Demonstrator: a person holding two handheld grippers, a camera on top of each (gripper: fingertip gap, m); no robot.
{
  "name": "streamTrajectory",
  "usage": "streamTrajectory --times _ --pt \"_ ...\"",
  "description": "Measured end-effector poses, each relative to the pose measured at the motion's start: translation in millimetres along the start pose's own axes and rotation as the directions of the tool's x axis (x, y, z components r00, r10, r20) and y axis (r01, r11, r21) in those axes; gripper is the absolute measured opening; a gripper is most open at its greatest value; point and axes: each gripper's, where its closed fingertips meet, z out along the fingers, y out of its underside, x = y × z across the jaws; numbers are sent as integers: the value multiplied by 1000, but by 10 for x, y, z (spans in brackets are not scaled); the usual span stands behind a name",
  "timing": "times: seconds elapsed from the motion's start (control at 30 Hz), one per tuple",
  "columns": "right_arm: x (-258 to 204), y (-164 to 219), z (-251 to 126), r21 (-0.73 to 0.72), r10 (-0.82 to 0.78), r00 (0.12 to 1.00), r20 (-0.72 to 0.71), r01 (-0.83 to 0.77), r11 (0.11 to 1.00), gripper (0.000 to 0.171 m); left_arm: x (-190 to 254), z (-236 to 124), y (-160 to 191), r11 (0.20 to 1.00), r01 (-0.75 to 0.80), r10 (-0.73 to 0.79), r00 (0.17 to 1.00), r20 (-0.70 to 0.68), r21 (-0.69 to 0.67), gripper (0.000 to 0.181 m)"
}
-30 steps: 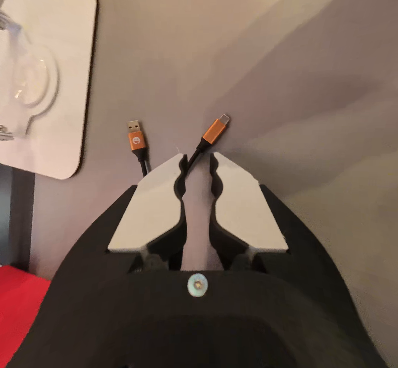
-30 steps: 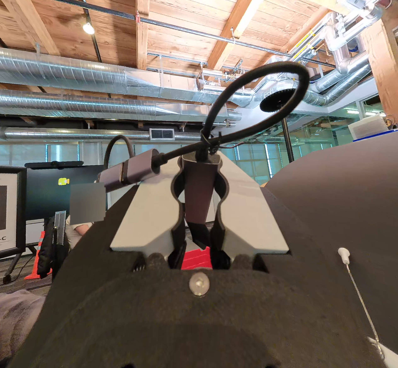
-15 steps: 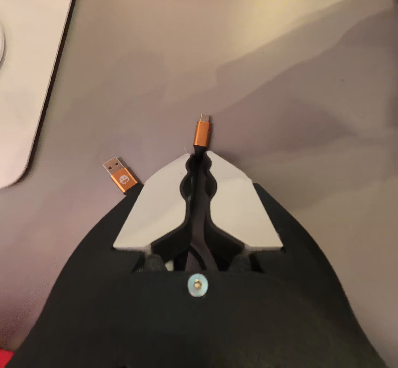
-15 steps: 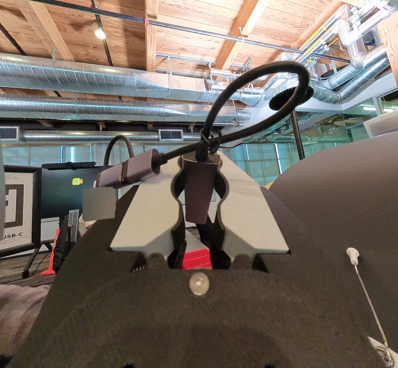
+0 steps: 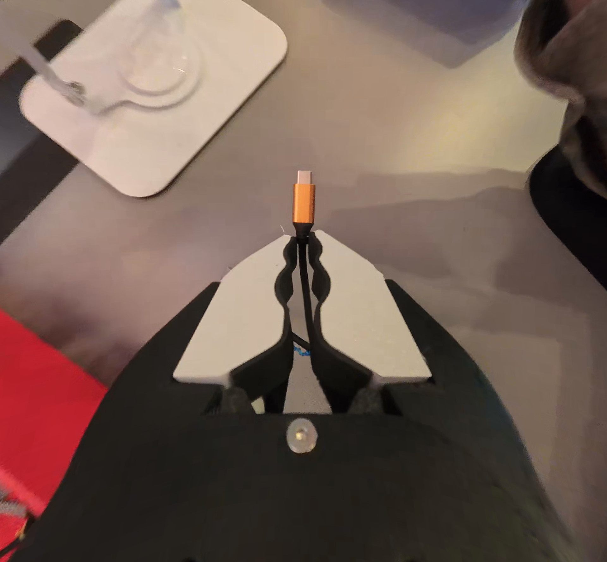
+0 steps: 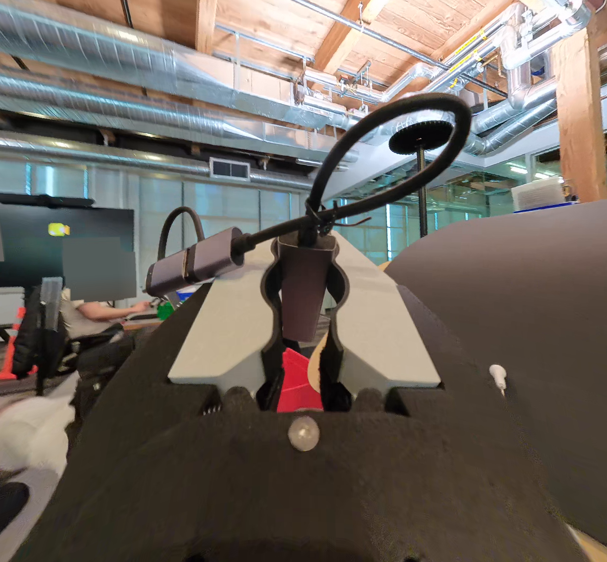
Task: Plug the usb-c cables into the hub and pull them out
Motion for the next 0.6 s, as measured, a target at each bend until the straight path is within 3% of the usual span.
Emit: streamTrajectory --times 0.1,0.23,0.4,0.6 --pt "-38 84 44 -41 -48 999 -9 48 998 21 -69 -203 -147 999 28 -29 1000 7 43 7" --pt "-99 244 110 -109 -79 997 5 79 991 21 -211 -284 -96 998 63 -66 994 93 28 7" --pt "-149 432 155 -164 -69 997 34 74 984 20 -165 105 385 986 105 -81 981 175 -131 7" --pt "-132 460 146 -169 -66 997 32 70 983 20 -33 450 610 985 94 -65 979 193 -147 7"
